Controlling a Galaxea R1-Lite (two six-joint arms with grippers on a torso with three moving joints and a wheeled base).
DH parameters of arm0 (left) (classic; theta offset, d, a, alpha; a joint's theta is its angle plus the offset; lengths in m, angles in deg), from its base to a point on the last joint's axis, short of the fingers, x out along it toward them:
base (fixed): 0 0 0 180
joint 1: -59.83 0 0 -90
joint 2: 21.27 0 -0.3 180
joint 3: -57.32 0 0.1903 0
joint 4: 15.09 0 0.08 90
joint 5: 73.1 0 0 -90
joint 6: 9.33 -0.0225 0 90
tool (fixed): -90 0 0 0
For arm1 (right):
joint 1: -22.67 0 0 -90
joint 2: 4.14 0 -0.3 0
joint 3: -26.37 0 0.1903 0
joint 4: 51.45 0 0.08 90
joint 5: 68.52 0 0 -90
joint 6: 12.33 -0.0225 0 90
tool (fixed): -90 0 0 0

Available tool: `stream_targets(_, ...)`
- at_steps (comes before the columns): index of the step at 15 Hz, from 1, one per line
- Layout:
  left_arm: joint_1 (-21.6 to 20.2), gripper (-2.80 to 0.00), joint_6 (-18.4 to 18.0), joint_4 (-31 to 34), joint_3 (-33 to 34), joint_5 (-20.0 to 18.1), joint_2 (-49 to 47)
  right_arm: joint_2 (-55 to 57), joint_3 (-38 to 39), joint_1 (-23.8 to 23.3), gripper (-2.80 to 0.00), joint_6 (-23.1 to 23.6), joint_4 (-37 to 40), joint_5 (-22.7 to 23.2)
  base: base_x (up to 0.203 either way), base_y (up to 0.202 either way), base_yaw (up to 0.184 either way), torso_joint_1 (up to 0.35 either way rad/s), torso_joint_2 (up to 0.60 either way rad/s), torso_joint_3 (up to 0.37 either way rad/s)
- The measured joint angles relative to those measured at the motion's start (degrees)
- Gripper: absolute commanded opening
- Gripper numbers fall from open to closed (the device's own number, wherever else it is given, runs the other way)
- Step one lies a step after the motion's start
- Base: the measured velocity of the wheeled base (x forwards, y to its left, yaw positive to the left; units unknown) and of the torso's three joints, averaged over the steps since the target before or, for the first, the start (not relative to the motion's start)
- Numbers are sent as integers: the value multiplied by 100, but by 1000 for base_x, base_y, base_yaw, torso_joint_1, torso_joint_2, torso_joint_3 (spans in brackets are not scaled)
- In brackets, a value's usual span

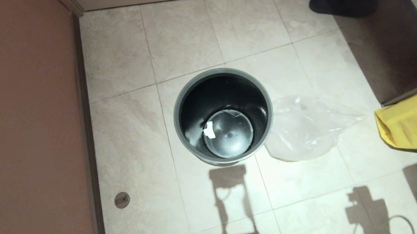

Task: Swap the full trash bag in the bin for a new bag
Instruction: Pick up the trash bag

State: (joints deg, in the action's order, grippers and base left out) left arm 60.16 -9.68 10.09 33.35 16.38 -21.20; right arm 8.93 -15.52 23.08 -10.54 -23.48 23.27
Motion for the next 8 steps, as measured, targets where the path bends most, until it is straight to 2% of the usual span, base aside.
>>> stream_targets(8,2,-280,0,2,0,-1,0,3978,-2463,-4,-280,5,39,-45,0,0,0,0,0,0)
